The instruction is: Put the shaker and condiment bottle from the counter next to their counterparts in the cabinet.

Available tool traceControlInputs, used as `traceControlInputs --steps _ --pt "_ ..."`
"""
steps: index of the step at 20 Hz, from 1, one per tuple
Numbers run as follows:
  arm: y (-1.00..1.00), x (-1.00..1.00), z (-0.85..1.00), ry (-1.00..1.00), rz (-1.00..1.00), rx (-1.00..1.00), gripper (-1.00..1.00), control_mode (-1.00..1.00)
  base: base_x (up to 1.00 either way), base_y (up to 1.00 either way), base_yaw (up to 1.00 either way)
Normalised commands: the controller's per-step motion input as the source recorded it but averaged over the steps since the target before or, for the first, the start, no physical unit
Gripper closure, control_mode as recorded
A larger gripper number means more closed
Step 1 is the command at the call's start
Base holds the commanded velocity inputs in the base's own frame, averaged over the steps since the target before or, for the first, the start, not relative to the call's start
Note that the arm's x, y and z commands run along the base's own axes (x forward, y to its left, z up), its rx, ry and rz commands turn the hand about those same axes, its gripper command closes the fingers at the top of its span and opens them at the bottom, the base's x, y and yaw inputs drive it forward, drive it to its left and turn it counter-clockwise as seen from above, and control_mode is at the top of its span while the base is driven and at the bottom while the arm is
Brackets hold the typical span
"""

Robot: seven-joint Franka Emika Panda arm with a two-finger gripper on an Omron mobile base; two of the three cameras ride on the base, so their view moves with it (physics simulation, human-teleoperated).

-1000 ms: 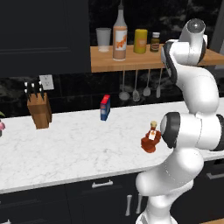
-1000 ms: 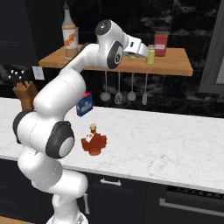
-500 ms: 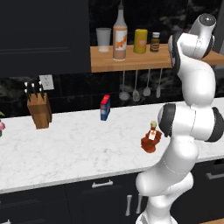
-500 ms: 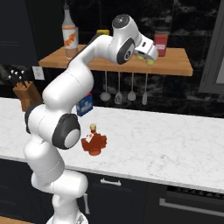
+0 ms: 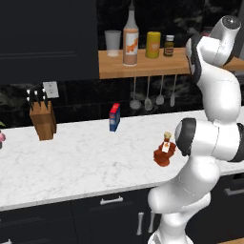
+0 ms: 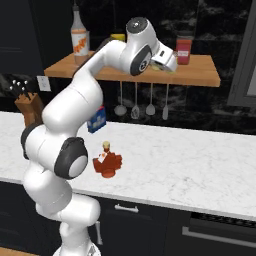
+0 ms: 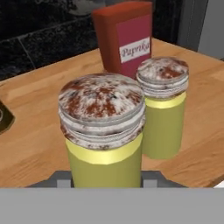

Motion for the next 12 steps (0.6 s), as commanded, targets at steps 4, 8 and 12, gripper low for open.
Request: traceControlInputs --steps 4,8,12 --pt "0.50 -0.46 -0.33 -0.13 0.00 -0.07 1.00 -1.00 0.00 0.00 0.00" --pt "0.56 -0.47 -0.51 -0.16 0.00 -0.15 1.00 -1.00 0.00 0.00 0.00" --pt "0.11 0.02 -0.58 -0.15 0.00 -0.13 1.00 -1.00 0.00 0.00 0.00"
